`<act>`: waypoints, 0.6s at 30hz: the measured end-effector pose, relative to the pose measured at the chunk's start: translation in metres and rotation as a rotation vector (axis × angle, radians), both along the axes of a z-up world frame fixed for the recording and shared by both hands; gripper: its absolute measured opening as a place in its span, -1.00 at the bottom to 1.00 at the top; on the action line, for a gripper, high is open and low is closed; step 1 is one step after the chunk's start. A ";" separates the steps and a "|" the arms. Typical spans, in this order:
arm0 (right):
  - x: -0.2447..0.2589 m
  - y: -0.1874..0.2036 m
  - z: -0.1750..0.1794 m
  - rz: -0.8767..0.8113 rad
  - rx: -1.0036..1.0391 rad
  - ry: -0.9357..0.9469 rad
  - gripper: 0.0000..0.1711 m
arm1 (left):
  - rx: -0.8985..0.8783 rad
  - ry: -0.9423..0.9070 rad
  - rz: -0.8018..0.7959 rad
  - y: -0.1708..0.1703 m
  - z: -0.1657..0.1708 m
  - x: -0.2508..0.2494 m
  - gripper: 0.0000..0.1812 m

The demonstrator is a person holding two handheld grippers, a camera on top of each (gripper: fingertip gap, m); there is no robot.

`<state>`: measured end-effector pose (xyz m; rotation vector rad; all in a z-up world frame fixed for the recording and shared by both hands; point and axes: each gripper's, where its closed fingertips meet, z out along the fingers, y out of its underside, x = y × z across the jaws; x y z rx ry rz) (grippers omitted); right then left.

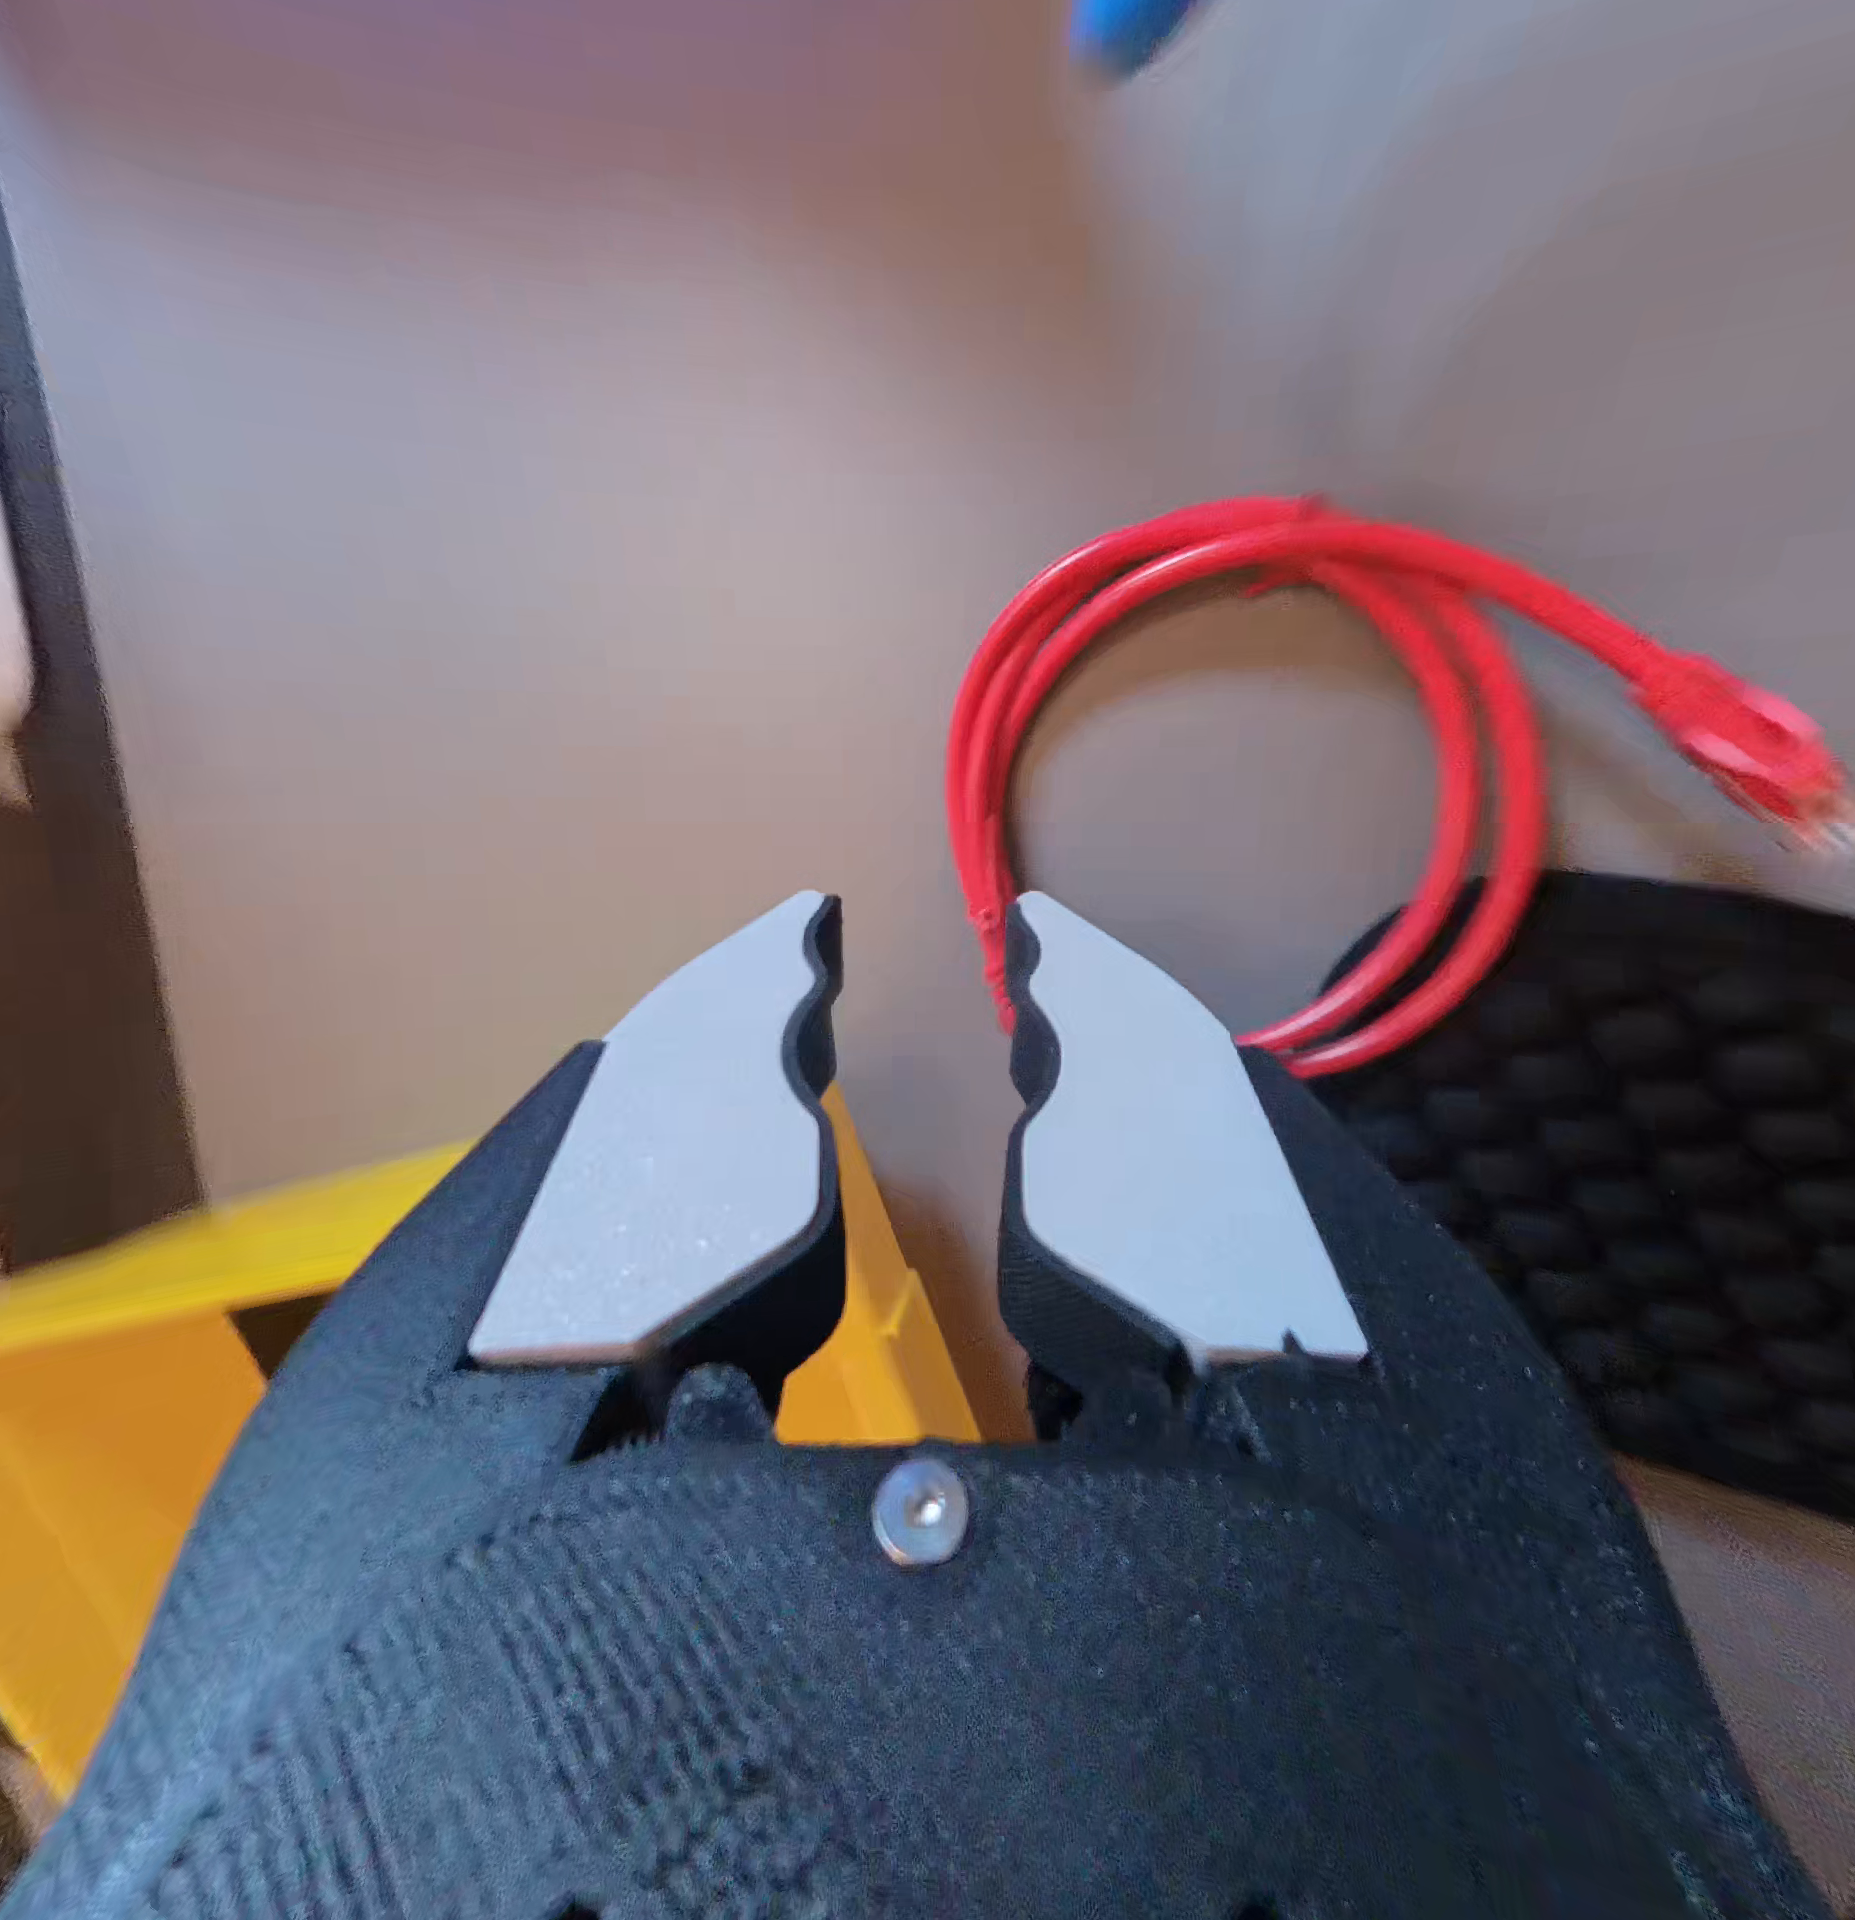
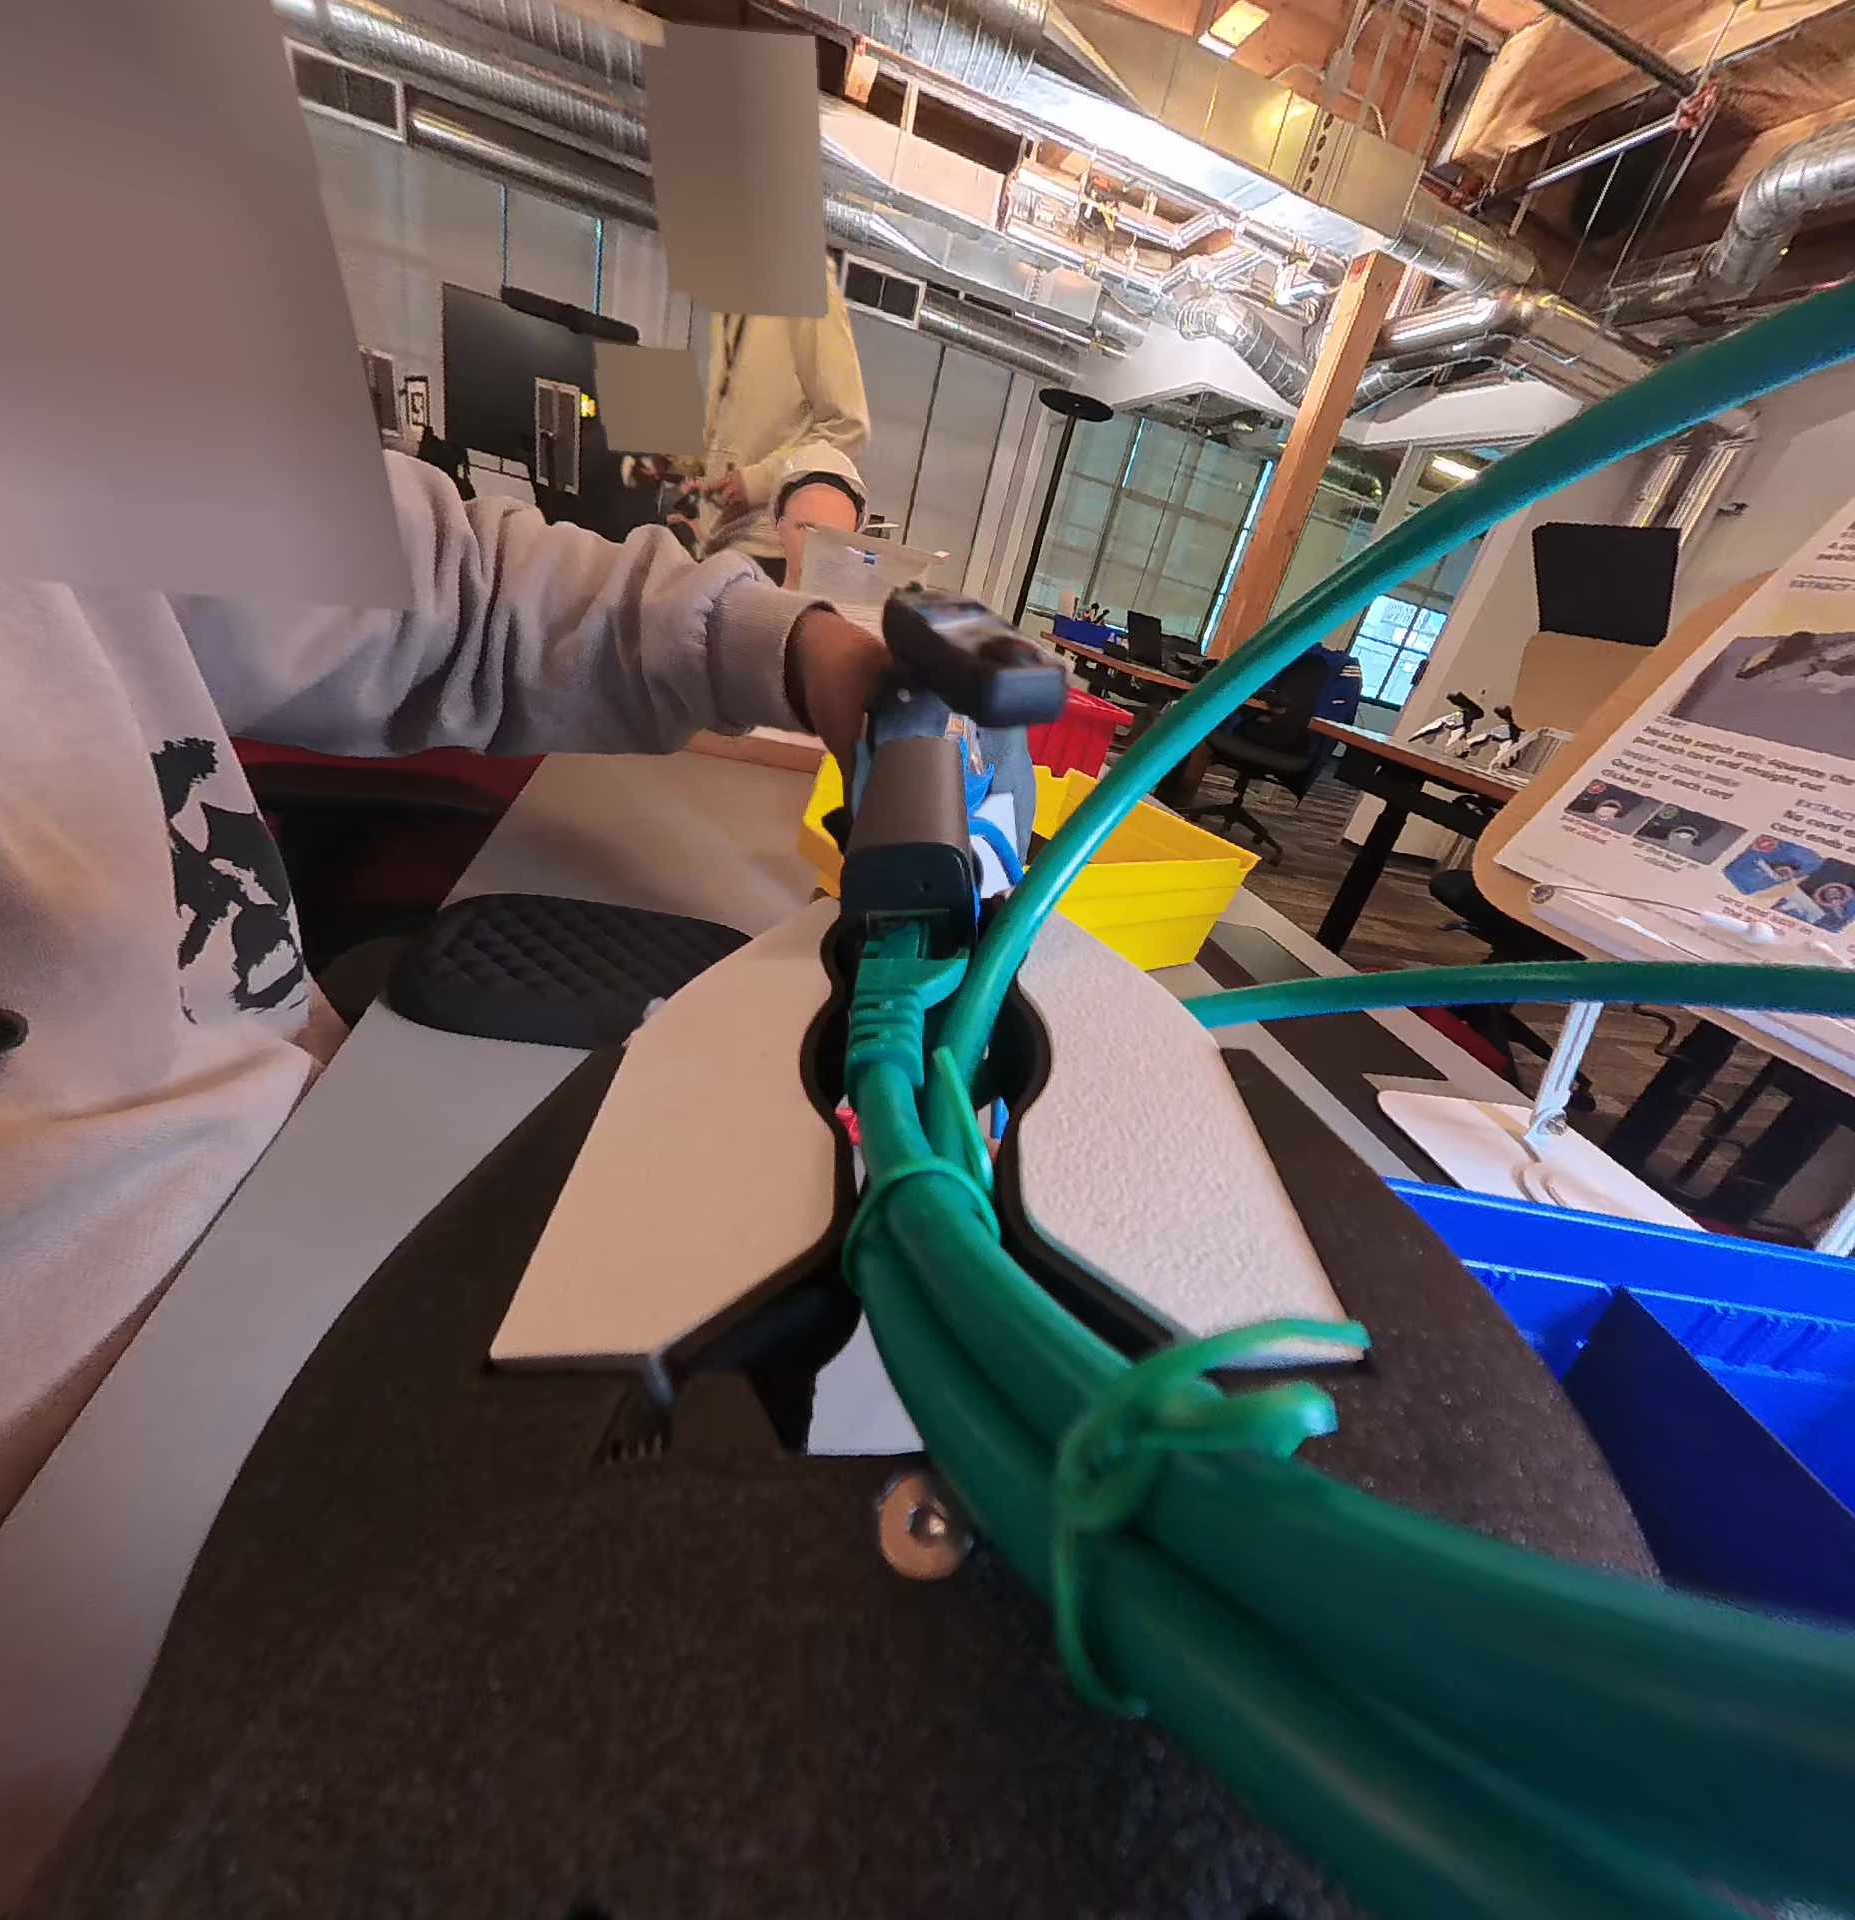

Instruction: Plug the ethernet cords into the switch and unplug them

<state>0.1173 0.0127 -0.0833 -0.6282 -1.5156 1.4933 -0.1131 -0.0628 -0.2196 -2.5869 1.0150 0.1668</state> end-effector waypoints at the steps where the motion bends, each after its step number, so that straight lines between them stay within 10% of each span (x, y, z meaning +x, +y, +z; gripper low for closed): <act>1: 0.000 0.001 0.000 0.000 -0.002 0.000 -0.73 | 0.027 -0.002 -0.109 -0.002 0.007 0.013 -0.70; 5: 0.001 0.008 0.001 -0.009 -0.017 0.001 -0.73 | 0.084 -0.008 -0.589 -0.028 0.009 0.078 -0.68; 18: -0.005 0.026 -0.008 -0.051 -0.055 -0.038 -0.73 | -0.174 0.267 -1.139 -0.015 -0.049 0.101 -0.57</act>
